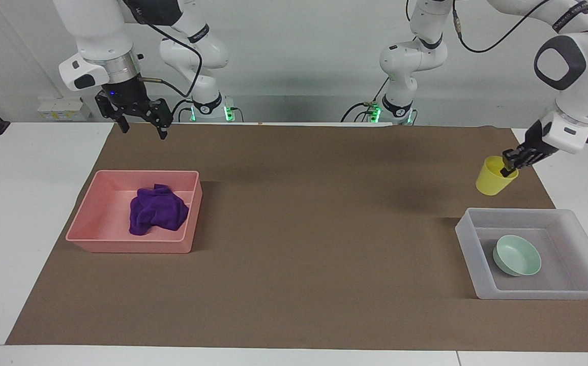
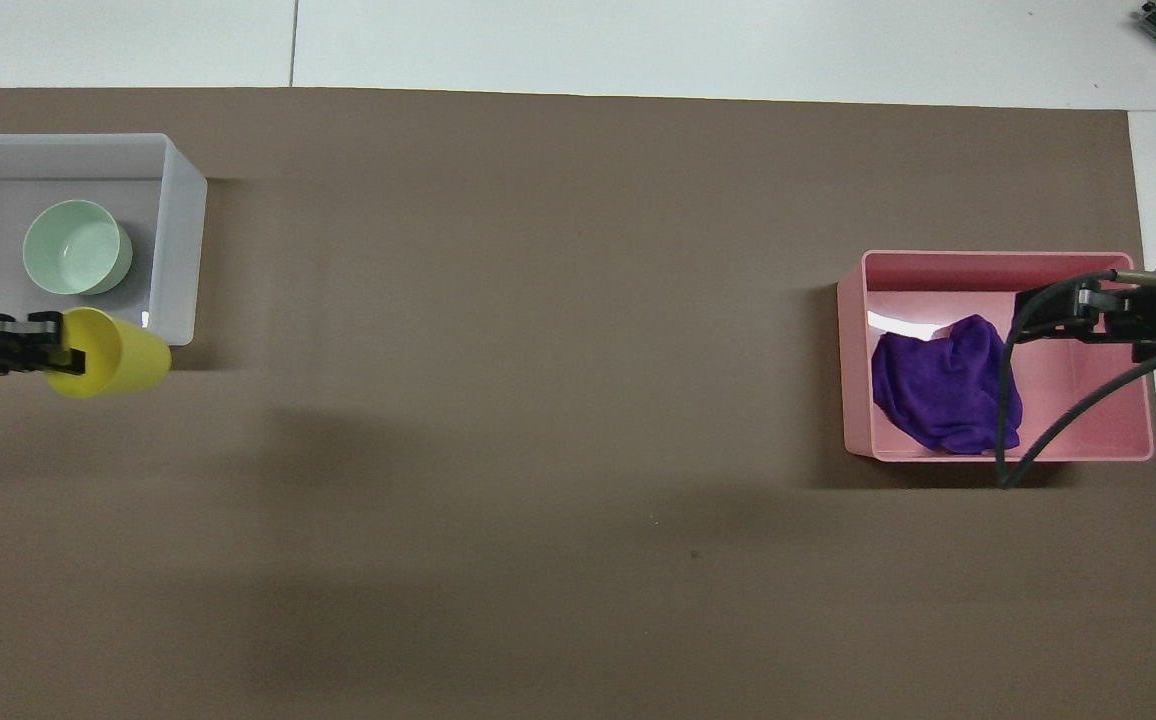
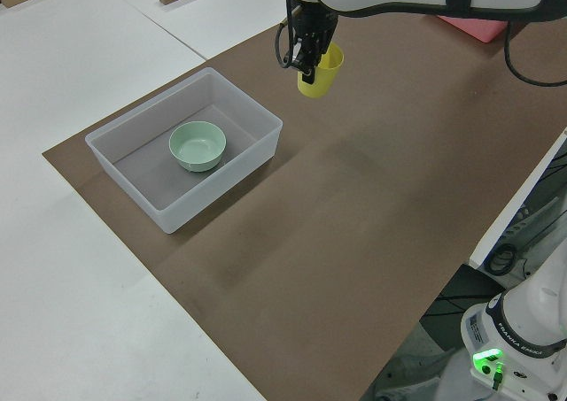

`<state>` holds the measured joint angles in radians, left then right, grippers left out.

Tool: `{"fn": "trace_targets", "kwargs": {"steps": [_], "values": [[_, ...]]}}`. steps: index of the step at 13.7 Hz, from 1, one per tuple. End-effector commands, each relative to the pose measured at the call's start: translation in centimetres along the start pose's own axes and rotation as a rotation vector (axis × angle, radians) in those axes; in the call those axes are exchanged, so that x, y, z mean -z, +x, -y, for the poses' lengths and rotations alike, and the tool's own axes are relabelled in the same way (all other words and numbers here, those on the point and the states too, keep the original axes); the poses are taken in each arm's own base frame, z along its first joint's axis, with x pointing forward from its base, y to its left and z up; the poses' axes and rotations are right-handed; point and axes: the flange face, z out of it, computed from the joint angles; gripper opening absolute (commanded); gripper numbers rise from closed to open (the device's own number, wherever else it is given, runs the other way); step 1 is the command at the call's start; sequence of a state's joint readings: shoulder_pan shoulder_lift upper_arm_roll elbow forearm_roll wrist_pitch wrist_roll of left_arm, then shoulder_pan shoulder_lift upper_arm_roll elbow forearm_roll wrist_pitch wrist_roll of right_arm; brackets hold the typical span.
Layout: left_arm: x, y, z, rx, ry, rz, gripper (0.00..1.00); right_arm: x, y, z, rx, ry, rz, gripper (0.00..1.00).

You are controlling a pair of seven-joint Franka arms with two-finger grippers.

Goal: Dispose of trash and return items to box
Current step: 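Lower the yellow cup into the green bowl and open the left gripper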

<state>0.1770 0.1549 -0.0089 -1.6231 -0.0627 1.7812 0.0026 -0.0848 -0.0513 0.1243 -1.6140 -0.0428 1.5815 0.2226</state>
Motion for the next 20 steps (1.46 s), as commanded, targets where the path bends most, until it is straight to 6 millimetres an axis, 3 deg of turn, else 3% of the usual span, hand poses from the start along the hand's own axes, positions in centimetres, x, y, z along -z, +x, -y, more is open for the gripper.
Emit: {"fn": "trace_targets", "kwargs": {"steps": [1, 4, 7, 9, 10, 11, 12, 15, 17, 19, 20], "values": [[-3.6, 7.3, 3.3, 0.024, 0.037, -0.059, 0.0, 0.0, 0.1, -0.3, 0.023, 0.028, 0.016, 1.0], [-8.2, 10.1, 4.9, -0.003, 0.051, -0.139, 0.0, 0.0, 0.1, -0.3, 0.023, 0.027, 0.016, 1.0], [-12.7, 10.7, 6.8, 0.015, 0.055, -0.097, 0.0, 0.0, 0.1, -0.3, 0.023, 0.027, 0.016, 1.0], [-13.7, 10.4, 6.5, 0.013, 0.049, -0.077, 0.0, 0.0, 0.1, -0.3, 0.023, 0.027, 0.016, 1.0], [-14.1, 10.3, 6.3, 0.007, 0.053, -0.067, 0.06, 0.0, 0.1, -0.3, 0.023, 0.027, 0.016, 1.0], [-14.2, 10.3, 6.5, 0.009, 0.054, -0.063, 0.49, 0.0, 0.1, -0.3, 0.023, 0.028, 0.016, 1.0], [-14.0, 10.3, 6.1, 0.009, 0.048, -0.064, 0.99, 0.0, 0.1, -0.3, 0.023, 0.027, 0.016, 1.0], [-11.3, 10.4, 5.5, 0.0, 0.055, -0.11, 1.0, 0.0, 0.1, -0.3, 0.023, 0.027, 0.016, 1.0], [-7.5, 9.7, 5.5, -0.003, 0.058, -0.151, 1.0, 0.0, 0.1, -0.3, 0.023, 0.027, 0.016, 1.0], [-3.2, 7.4, 3.4, -0.045, 0.043, -0.109, 1.0, 0.0, 0.1, -0.3, 0.023, 0.027, 0.016, 1.0], [-2.1, 6.0, 0.7, -0.065, 0.034, -0.04, 1.0, 0.0, 0.1, -0.3, 0.023, 0.028, 0.016, 1.0]]}}
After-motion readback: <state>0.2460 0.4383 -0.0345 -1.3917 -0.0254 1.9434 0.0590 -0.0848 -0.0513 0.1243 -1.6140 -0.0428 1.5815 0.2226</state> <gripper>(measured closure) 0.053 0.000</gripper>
